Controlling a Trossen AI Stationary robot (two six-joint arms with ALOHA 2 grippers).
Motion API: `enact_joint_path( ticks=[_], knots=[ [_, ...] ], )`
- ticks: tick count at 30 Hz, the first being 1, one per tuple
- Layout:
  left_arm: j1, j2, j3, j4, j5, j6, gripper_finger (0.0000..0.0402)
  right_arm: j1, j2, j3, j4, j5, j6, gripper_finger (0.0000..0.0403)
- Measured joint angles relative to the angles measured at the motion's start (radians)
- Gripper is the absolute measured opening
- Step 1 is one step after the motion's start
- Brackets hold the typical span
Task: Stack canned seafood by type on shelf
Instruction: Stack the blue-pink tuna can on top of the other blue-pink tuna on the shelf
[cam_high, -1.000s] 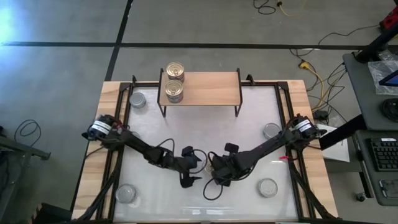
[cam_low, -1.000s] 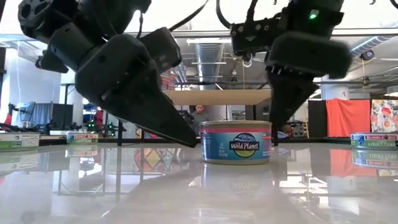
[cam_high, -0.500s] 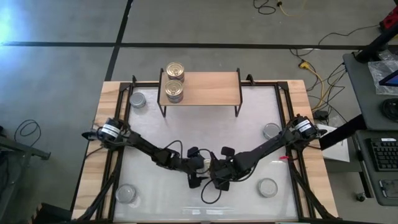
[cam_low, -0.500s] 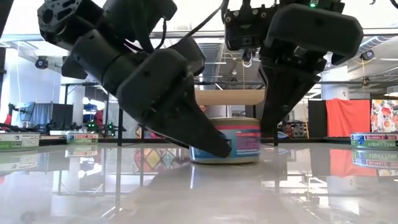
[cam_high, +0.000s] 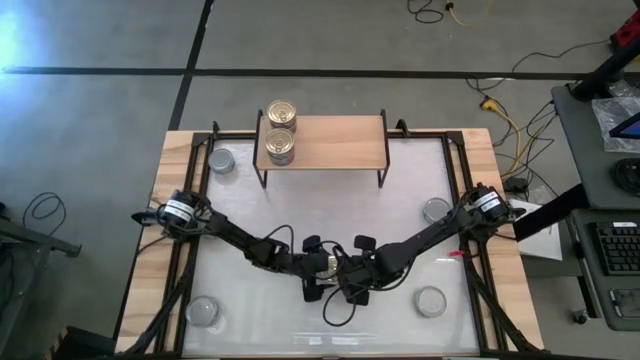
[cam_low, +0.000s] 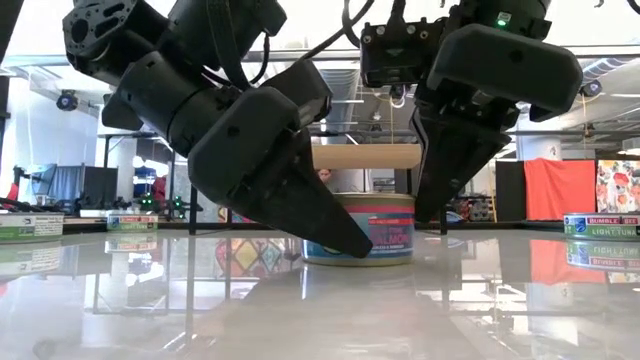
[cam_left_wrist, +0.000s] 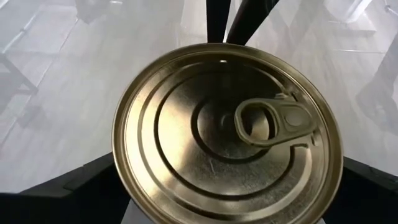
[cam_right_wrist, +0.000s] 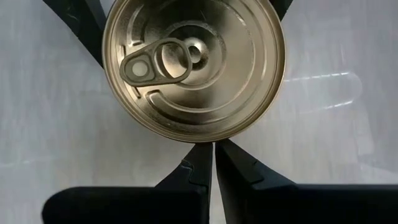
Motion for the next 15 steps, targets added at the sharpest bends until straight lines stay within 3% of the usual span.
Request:
enact_joint_path(
  ticks=[10,15],
  knots=[
    [-0.001,0.004,-0.046,0.1,-0.009,-0.008,0.0384,-0.001,0.0,0.0,0.007,0.007,-0.001,0.0013],
    [-0.002,0.005,-0.112,0.243,-0.034,0.027,0.0395,-0.002,0.0,0.0,0.012,0.014,0.002,0.0013]
  ],
)
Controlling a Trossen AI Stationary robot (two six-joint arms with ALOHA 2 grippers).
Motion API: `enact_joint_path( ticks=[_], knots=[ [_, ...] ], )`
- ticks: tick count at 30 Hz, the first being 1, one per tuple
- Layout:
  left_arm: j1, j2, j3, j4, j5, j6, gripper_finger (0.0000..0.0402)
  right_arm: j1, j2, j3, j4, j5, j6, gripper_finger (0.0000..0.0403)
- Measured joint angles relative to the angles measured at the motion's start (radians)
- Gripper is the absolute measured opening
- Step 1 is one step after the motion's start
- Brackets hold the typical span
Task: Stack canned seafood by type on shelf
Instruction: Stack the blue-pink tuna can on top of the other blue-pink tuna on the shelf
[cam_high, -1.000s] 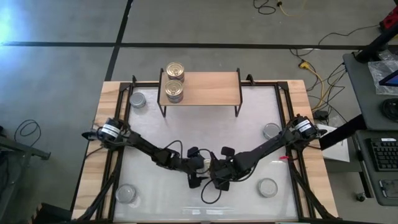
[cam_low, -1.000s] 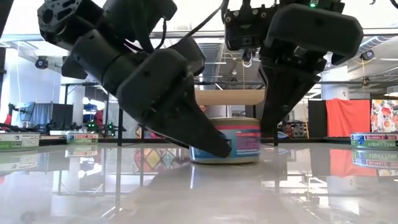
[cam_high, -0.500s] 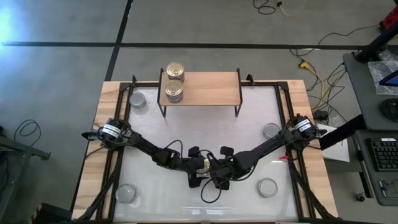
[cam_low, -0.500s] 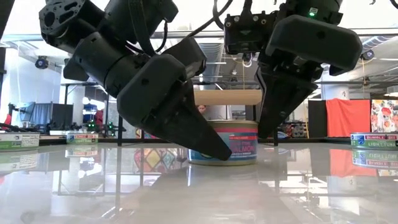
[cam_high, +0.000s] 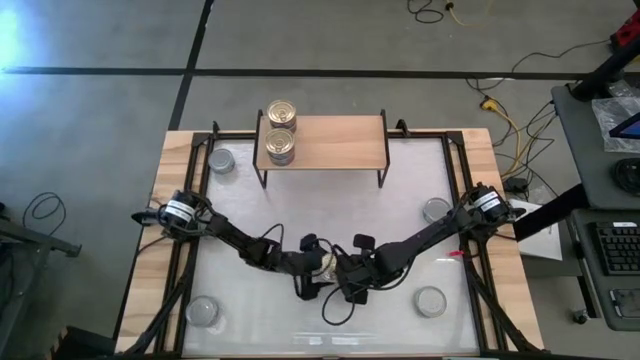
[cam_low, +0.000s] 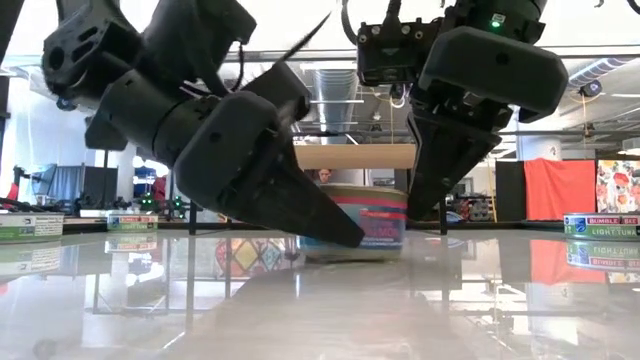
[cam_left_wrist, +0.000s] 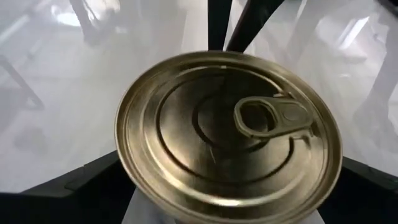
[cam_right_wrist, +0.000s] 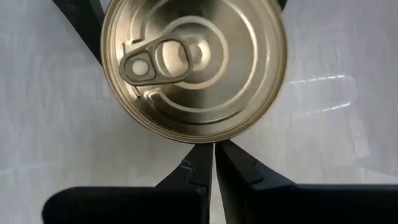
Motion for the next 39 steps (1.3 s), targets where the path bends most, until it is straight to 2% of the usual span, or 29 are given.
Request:
enact_joint_path(
  ticks=[4,7,13,23,28,34,39],
  knots=[
    [0.0,0.0,-0.062,0.158,-0.016,0.066,0.0398,-0.002,0.0,-0.004,0.001,0.004,0.001,0.0013],
    [0.003,0.0,-0.083,0.206,-0.023,0.098,0.0399,-0.005,0.0,-0.004,0.001,0.019,0.007,0.0013],
    [0.004,0.0,-0.085,0.197,-0.021,0.123,0.0399,-0.014,0.0,-0.004,0.01,0.015,0.049,0.0013],
    [0.004,-0.018,-0.108,0.223,-0.008,0.114,0.0368,-0.016,-0.007,0.063,-0.074,0.016,0.049,0.0013],
    [0.002,-0.115,-0.149,0.221,0.004,0.12,0.0373,-0.019,-0.035,0.097,-0.144,0.034,0.049,0.0013],
    [0.003,-0.313,-0.25,0.211,-0.003,0.119,0.0374,-0.017,-0.085,0.181,-0.156,0.032,0.024,0.0013],
    [0.021,-0.54,-0.33,0.137,-0.001,0.113,0.0374,-0.015,-0.117,0.277,-0.147,0.138,-0.082,0.0013]
  ],
)
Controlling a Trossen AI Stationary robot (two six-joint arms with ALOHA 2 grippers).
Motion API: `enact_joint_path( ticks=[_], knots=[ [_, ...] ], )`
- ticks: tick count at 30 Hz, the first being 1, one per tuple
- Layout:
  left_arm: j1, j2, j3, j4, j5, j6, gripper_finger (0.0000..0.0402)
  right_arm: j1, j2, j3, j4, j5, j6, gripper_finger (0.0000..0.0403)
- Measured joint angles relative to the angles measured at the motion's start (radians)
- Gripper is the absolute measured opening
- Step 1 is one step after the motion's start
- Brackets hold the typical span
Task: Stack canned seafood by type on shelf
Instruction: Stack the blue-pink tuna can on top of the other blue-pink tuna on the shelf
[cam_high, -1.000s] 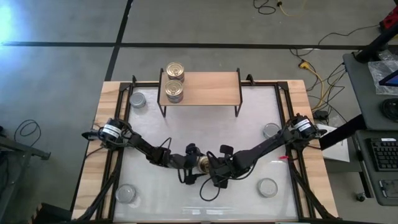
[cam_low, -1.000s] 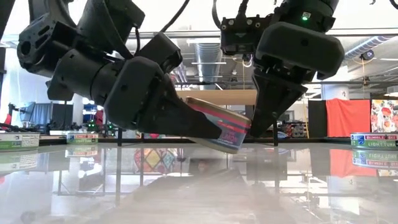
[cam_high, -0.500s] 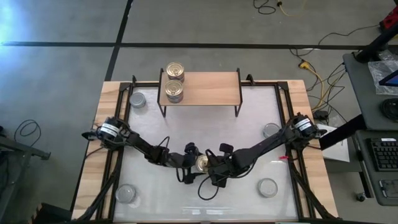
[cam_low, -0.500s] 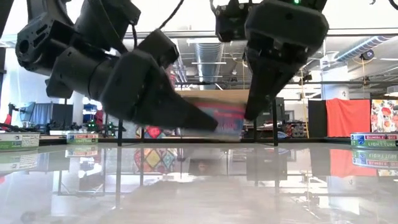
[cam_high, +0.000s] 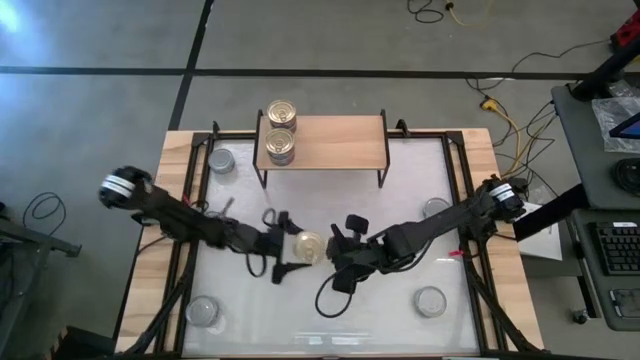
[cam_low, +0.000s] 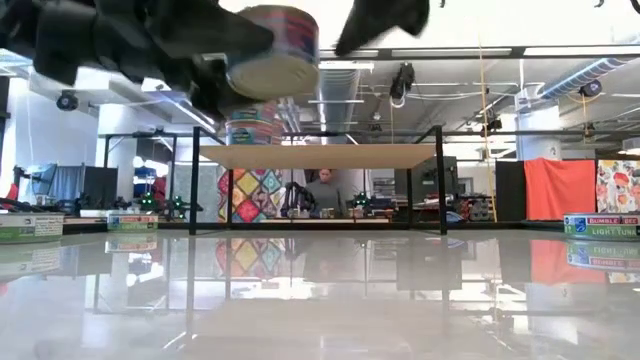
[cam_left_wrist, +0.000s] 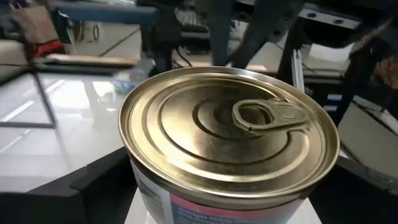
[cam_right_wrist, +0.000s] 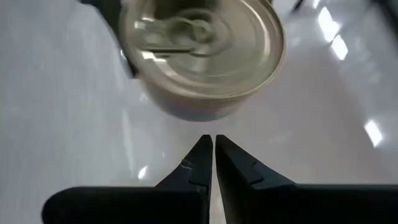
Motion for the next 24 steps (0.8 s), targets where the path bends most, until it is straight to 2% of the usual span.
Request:
enact_joint_path(
  ticks=[5,11,16,20,24],
  knots=[
    [0.094,-0.235,0.006,-0.234,-0.002,0.006,0.0374,-0.006,-0.014,0.054,0.064,0.089,-0.173,0.0013],
    [0.266,-0.439,0.168,-0.639,0.007,0.104,0.0374,-0.055,-0.014,0.069,0.138,0.089,-0.371,0.0013],
    [0.444,-0.483,0.313,-0.861,0.043,0.216,0.0374,-0.122,-0.014,0.068,0.158,0.087,-0.445,0.0013],
    [0.588,-0.479,0.373,-0.938,0.199,0.279,0.0372,-0.178,-0.014,0.067,0.157,0.086,-0.465,0.0013],
    [0.731,-0.476,0.375,-0.937,0.315,0.292,0.0371,-0.227,-0.014,0.068,0.161,0.08,-0.477,0.0013]
  ],
)
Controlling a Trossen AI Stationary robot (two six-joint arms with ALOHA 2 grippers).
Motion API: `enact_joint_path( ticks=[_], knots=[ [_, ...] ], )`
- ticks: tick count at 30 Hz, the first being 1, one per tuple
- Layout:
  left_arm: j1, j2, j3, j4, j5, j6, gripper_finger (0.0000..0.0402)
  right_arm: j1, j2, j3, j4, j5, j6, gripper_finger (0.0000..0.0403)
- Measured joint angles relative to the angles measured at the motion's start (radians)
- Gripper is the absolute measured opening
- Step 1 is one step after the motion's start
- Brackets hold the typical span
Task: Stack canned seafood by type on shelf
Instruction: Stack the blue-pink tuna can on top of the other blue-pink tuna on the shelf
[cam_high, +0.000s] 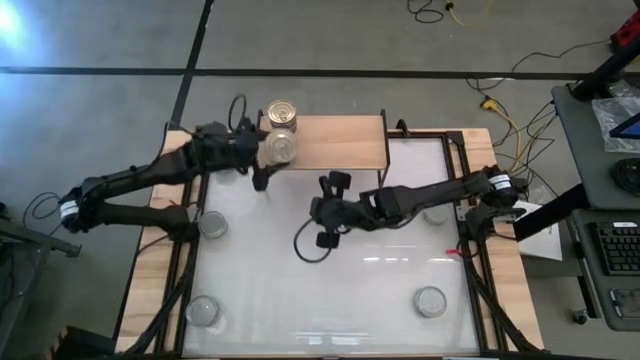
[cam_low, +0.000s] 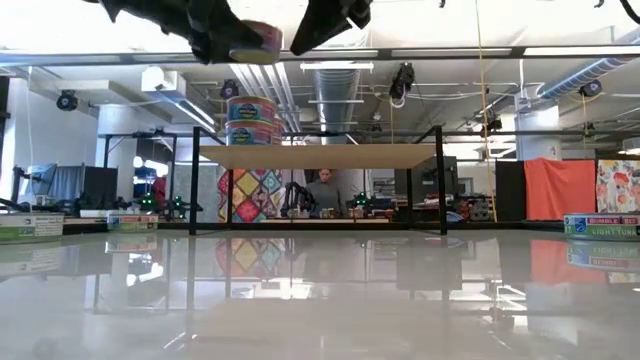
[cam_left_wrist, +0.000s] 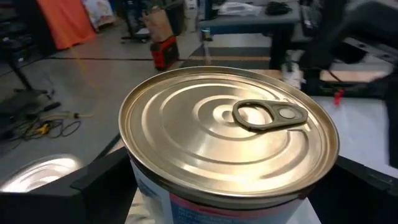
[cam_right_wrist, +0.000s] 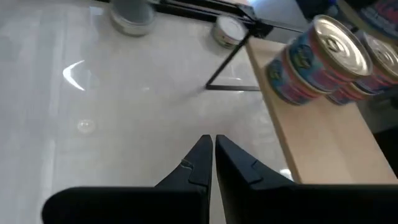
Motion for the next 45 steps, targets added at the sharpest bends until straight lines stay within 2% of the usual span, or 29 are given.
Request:
enact_joint_path(
  ticks=[3,7,9,13,15,24,33,45],
  knots=[
    [0.096,0.0,-0.018,0.006,0.096,-0.021,0.037,-0.034,0.001,0.026,0.017,-0.002,-0.007,0.0013],
    [0.182,0.012,-0.035,0.007,0.188,-0.027,0.037,-0.091,0.001,0.086,0.098,-0.022,-0.1,0.0013],
    [0.21,0.022,-0.036,0.026,0.224,-0.027,0.037,-0.132,0.001,0.108,0.163,-0.092,-0.137,0.0013],
    [0.256,0.052,-0.036,0.058,0.263,-0.027,0.037,-0.237,0.015,0.158,0.27,-0.332,-0.151,0.0013],
    [0.281,0.067,-0.036,0.062,0.287,-0.027,0.037,-0.292,0.038,0.196,0.299,-0.418,-0.134,0.0013],
    [0.338,0.105,-0.033,0.055,0.335,-0.056,0.037,-0.459,0.193,0.408,0.289,-0.667,-0.068,0.0013],
    [0.338,0.125,-0.032,0.063,0.336,-0.108,0.0371,-0.506,0.291,0.496,0.245,-0.679,-0.098,0.0013],
    [0.337,0.139,-0.032,0.045,0.333,-0.132,0.0372,-0.506,0.309,0.484,0.237,-0.682,-0.125,0.0013]
  ],
)
